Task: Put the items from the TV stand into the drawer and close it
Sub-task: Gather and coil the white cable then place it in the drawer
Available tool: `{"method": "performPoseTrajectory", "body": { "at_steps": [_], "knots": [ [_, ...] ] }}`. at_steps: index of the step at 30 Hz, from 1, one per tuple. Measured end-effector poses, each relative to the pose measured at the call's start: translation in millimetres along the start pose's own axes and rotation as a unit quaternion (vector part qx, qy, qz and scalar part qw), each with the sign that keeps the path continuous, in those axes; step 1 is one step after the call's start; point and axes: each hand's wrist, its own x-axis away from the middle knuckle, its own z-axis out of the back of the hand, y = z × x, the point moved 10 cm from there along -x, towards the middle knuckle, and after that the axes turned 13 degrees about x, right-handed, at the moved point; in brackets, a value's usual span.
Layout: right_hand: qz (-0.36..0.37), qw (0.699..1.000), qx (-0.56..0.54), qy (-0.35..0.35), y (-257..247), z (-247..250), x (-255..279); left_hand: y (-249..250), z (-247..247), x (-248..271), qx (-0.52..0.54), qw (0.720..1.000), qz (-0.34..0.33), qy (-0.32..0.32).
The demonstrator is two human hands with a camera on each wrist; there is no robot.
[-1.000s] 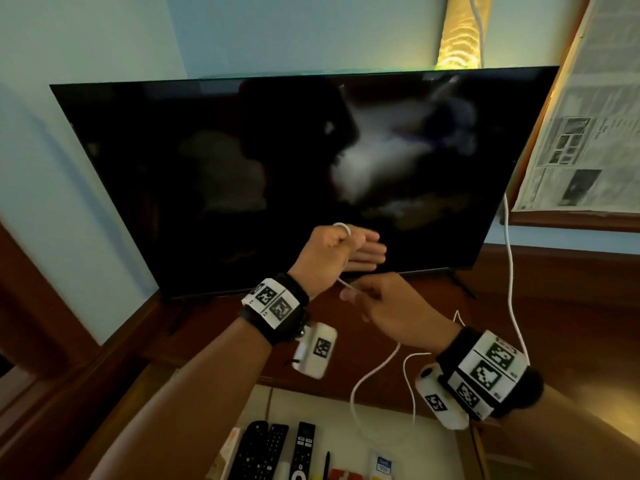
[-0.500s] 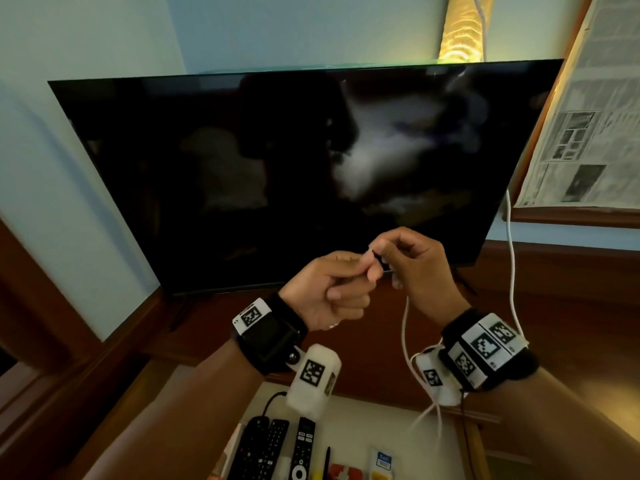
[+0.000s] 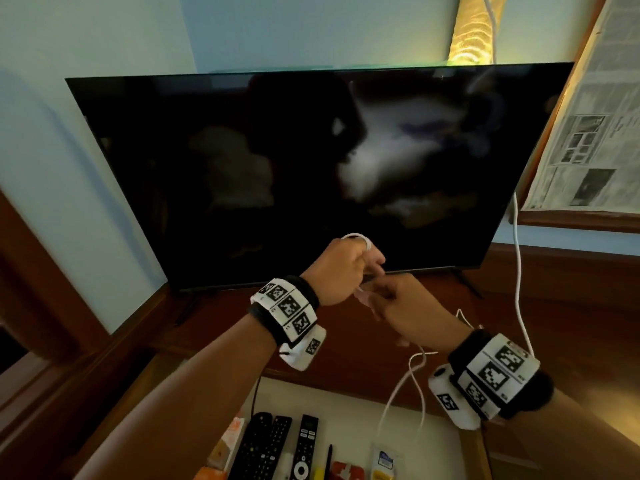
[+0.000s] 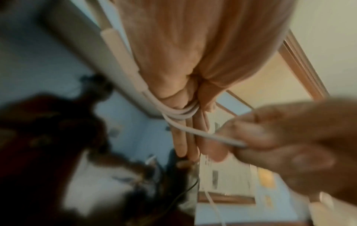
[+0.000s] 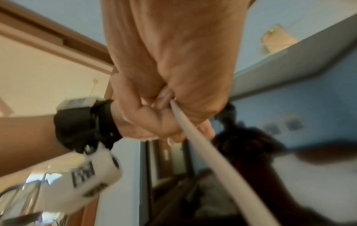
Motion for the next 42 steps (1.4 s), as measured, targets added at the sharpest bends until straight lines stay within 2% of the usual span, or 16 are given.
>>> {"method": "performPoseTrajectory", "body": {
  "at_steps": [3, 5, 9, 13, 15, 18, 20, 22, 24, 27, 29, 33, 36, 39, 40, 42],
  "knots": [
    [0.041, 0.997, 0.051, 0.040, -8, 21, 6, -14, 2, 3, -0.194, 0.980, 0.015, -0.032],
    [0.071, 0.992, 0.058, 0.090, -14, 42, 9, -23, 0, 9, -0.189, 0.979, 0.022, -0.067],
    [0.132, 0.975, 0.018, 0.179, -24, 63, 10, -34, -24, 24, 0.067, 0.981, 0.048, -0.173],
    [0.135, 0.963, -0.109, 0.205, -10, 61, 3, -18, -47, 47, 0.337, 0.906, 0.047, -0.251],
    [0.114, 0.958, -0.182, 0.190, 1, 45, -2, -3, -51, 52, 0.404, 0.879, 0.007, -0.254],
    [0.056, 0.968, -0.211, 0.125, 15, 2, -4, 12, -37, 44, 0.485, 0.854, -0.036, -0.186],
    [0.033, 0.981, -0.179, 0.059, 14, -25, 1, 12, -20, 29, 0.438, 0.890, -0.063, -0.109],
    [0.041, 0.992, -0.113, 0.024, 8, -36, 8, 10, -5, 15, 0.280, 0.955, -0.086, -0.038],
    [0.070, 0.997, -0.009, 0.034, 1, -31, 12, 2, 2, 6, 0.098, 0.993, -0.071, 0.007],
    [0.109, 0.983, 0.093, 0.114, -8, 1, 16, -16, 3, 6, -0.162, 0.986, -0.021, -0.029],
    [0.105, 0.977, 0.081, 0.165, -7, 29, 18, -27, -3, 16, -0.206, 0.973, -0.001, -0.106],
    [0.126, 0.971, -0.010, 0.203, -11, 59, 18, -34, -29, 41, 0.090, 0.970, 0.045, -0.223],
    [0.131, 0.965, -0.093, 0.208, -5, 52, 15, -10, -48, 56, 0.326, 0.909, 0.002, -0.260],
    [0.094, 0.980, -0.070, 0.159, 7, 15, 12, 13, -38, 46, 0.486, 0.853, -0.047, -0.183],
    [0.086, 0.985, -0.037, 0.143, 9, 2, 13, 15, -31, 39, 0.500, 0.853, -0.059, -0.139],
    [0.074, 0.990, 0.012, 0.121, 10, -13, 15, 17, -15, 25, 0.436, 0.893, -0.094, -0.063]
  ]
}}
